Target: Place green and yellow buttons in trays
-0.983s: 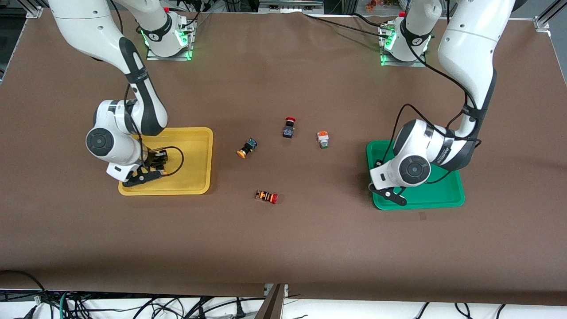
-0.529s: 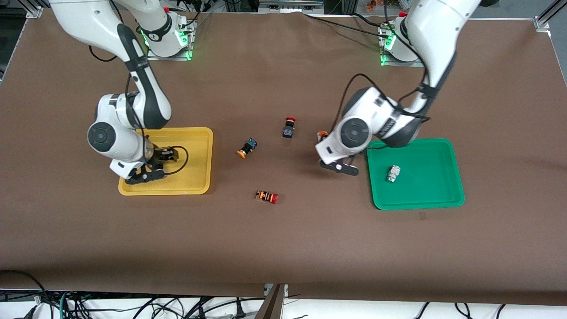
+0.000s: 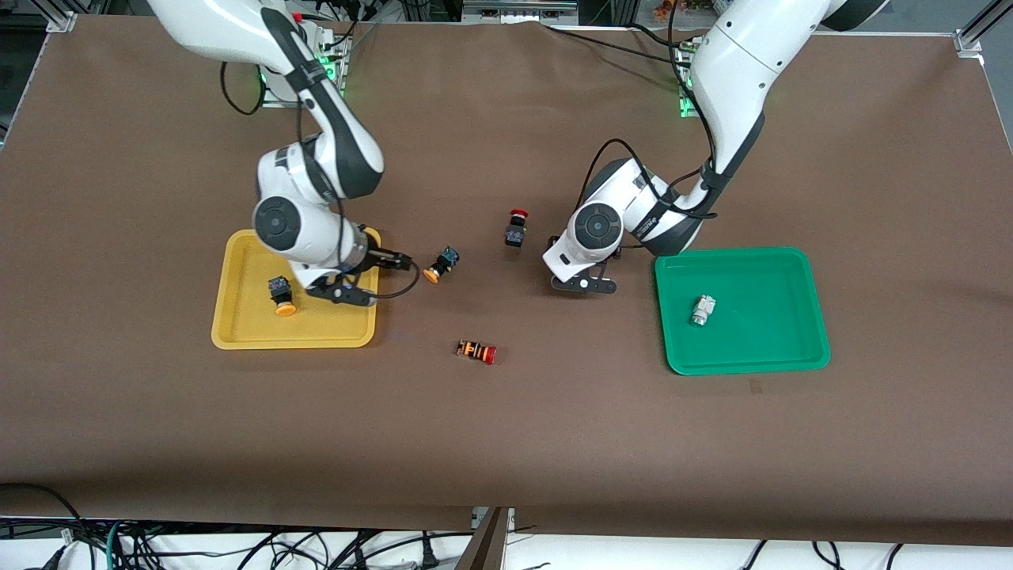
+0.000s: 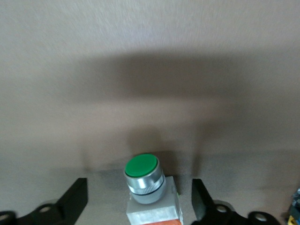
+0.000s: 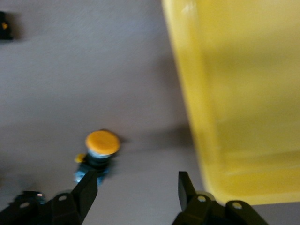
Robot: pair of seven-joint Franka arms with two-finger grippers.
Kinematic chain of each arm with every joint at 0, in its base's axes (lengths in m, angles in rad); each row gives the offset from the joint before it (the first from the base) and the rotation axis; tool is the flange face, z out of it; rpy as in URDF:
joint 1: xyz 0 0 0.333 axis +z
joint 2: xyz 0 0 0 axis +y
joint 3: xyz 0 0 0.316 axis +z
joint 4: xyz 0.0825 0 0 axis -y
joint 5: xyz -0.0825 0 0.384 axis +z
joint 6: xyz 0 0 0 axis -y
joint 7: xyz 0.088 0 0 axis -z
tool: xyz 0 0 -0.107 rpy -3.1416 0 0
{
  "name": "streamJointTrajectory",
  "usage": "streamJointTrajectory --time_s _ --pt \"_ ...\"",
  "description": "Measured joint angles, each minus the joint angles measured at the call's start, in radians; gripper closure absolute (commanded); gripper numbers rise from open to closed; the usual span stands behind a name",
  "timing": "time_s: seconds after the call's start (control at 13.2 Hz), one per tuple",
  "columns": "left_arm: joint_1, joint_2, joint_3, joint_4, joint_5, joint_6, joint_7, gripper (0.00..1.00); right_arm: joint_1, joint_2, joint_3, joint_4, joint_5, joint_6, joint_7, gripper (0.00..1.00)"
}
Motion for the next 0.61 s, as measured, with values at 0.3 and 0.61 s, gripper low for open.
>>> streamJointTrajectory --time_s 0.3,0.61 --pt "0.001 -0.011 -0.002 -0.001 -0.004 0.004 -0.005 0.90 0.091 0.070 0.006 0.002 0.031 0.138 0.173 0.15" --pt "0.055 -0.042 0.003 0.023 -0.004 -0.067 0.090 0.88 0.151 0.127 0.007 0.005 0.037 0.224 0.262 0.16"
